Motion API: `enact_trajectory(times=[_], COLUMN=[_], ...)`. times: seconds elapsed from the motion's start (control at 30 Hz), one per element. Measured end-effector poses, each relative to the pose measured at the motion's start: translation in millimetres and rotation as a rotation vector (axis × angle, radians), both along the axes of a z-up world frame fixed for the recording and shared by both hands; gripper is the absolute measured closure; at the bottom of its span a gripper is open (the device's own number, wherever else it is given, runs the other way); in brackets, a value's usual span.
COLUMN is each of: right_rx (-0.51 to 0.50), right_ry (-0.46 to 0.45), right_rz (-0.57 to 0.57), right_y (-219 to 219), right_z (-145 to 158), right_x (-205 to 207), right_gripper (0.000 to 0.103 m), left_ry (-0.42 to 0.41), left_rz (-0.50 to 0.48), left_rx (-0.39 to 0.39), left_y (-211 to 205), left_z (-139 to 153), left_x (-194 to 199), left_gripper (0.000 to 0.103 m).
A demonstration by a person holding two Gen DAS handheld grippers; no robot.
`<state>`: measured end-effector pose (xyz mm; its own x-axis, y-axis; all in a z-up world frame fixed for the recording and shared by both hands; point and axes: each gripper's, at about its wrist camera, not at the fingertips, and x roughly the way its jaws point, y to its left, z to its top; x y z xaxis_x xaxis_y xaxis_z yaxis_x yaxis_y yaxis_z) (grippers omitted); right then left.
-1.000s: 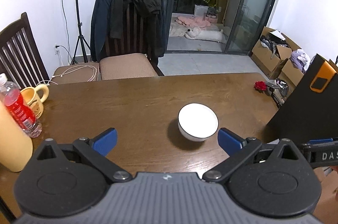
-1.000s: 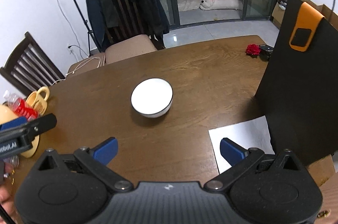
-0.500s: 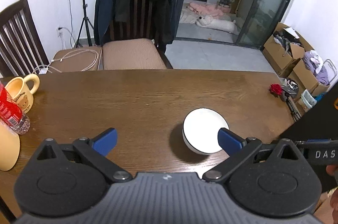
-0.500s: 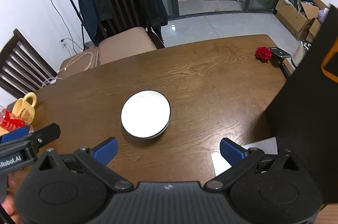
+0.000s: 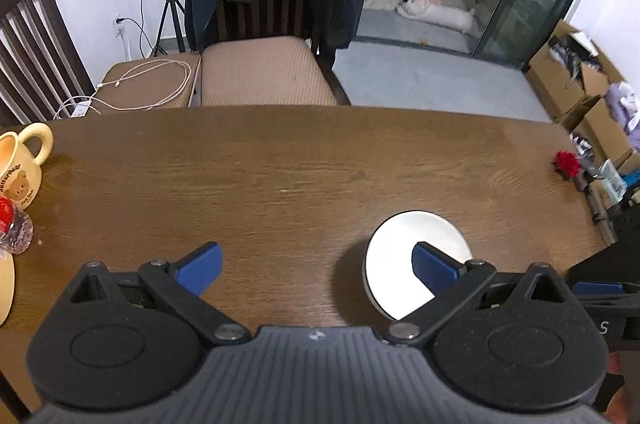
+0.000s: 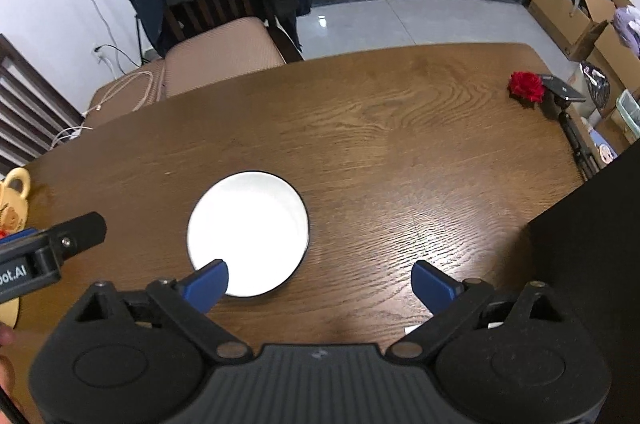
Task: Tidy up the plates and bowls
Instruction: 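Move both grippers toward the remaining white bowl, then lower both grippers onto the white bowl rim and close them on it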
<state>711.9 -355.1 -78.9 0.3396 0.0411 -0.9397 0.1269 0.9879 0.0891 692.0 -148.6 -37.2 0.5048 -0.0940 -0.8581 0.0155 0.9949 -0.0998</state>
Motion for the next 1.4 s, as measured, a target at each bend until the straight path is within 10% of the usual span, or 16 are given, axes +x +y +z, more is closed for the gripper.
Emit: enact_trajectory(times=[0.5,1.4], right_rx=[0.018,0.073], right_ry=[0.015,-0.016], right_rz=[-0.038,-0.069], right_y=[-6,-2], right_z=[-55,-92], right_x=[15,34], right_gripper=[0.012,0.081], left_ry=[0.103,0.163], left_rz=[-0.004,-0.023], left_rx=[0.007,-0.046], left_y=[-14,-28], left_z=[-59,-100], left_x=[28,43], left_gripper=[0.005,0.066])
